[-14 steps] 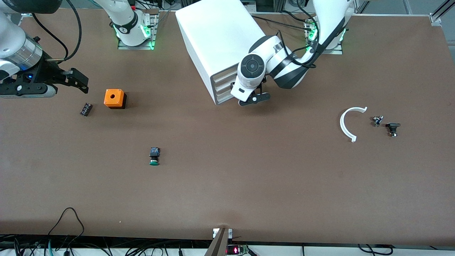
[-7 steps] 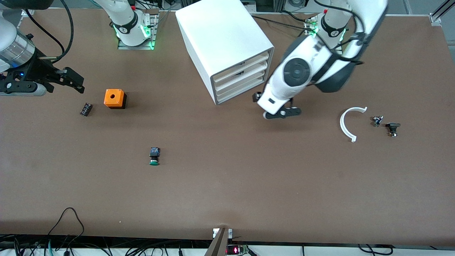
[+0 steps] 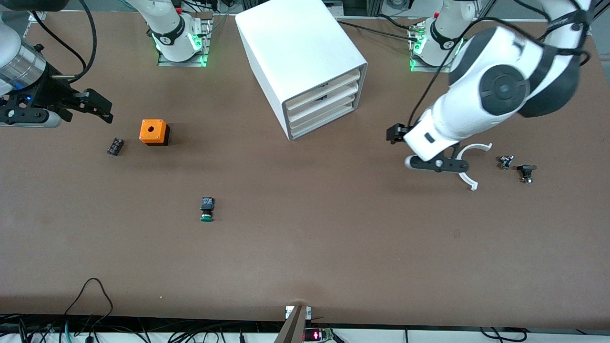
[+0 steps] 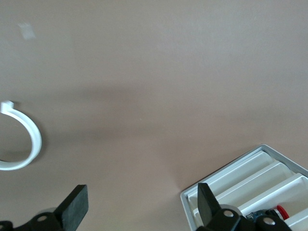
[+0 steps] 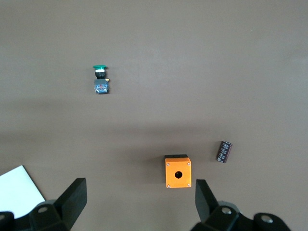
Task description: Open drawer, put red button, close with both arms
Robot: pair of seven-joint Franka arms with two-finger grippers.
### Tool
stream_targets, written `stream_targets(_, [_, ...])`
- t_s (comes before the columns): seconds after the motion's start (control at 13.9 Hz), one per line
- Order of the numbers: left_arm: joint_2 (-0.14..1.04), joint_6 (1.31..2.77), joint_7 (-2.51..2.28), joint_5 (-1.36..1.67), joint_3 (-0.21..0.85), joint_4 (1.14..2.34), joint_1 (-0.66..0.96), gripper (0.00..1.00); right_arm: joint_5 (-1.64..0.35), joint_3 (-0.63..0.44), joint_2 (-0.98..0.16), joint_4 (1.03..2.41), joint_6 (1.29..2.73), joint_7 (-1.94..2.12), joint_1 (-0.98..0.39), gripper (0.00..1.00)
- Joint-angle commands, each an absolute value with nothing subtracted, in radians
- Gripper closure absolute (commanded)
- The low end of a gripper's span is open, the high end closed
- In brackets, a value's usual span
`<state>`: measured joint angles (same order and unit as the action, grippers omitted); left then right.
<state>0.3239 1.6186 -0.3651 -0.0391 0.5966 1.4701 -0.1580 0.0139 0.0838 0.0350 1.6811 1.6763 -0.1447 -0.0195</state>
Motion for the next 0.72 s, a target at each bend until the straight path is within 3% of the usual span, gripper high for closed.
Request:
stream_targets(0.0, [0.214,1.598,-0.223,-0.058,0.511,1.486,-0.161,0.0,0.0,0.083,0.038,1.654,1.657,-0.16,-0.023,0.0])
stream_targets(0.29, [0.077,1.601,-0.055,-0.045,0.306,1.587,-0.088,0.0,0.0,0.084,0.035,1.654,1.655,-0.16,-0.025,0.0])
stream_targets(0.65, [-0.023,1.728,-0.042,0.018,0.105,1.725,0.006,0.0,0.0,0.083,0.035,1.654,1.655,-0.16,-0.025,0.0])
